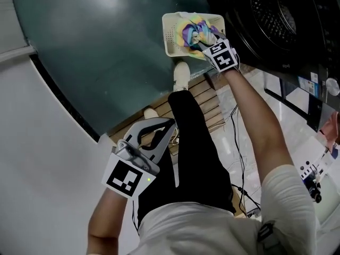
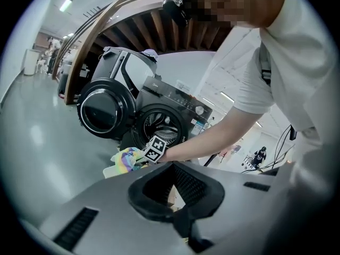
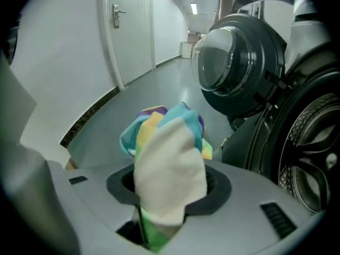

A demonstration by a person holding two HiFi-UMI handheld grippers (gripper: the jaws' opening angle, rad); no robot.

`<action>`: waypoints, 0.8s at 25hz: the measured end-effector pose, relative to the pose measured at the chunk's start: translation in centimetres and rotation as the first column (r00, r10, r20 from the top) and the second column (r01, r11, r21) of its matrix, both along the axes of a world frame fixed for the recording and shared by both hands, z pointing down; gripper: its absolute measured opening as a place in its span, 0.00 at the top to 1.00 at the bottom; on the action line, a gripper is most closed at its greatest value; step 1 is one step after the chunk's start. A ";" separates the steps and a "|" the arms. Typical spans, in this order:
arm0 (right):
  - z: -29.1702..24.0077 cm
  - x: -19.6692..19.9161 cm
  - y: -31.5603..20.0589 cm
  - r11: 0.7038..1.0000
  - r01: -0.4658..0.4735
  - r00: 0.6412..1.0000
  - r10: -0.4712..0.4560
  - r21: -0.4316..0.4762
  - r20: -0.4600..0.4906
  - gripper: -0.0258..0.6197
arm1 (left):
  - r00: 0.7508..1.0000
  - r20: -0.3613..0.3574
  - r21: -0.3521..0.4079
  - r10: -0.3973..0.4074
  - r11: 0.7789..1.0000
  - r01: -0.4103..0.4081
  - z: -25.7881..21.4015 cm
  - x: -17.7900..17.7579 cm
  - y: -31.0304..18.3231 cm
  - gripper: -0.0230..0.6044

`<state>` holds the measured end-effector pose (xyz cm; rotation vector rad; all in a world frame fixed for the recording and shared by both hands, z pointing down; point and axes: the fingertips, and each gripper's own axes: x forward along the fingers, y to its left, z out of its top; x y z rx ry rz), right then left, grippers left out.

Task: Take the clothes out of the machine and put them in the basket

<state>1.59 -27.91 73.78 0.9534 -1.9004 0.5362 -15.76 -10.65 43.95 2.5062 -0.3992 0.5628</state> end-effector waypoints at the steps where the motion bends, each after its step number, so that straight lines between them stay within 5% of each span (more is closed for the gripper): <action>1: 1.1 0.1 0.0 1.000 0.004 1.000 -0.004 -0.012 -0.005 0.67 | 1.000 0.007 -0.005 0.000 1.000 0.000 0.5 0.1 -0.2 0.97; 20: 19.2 -0.2 -2.5 0.950 0.203 0.976 -0.216 -0.239 -0.029 0.64 | 0.997 0.070 -0.115 -0.026 0.993 0.034 9.5 4.1 -7.0 0.97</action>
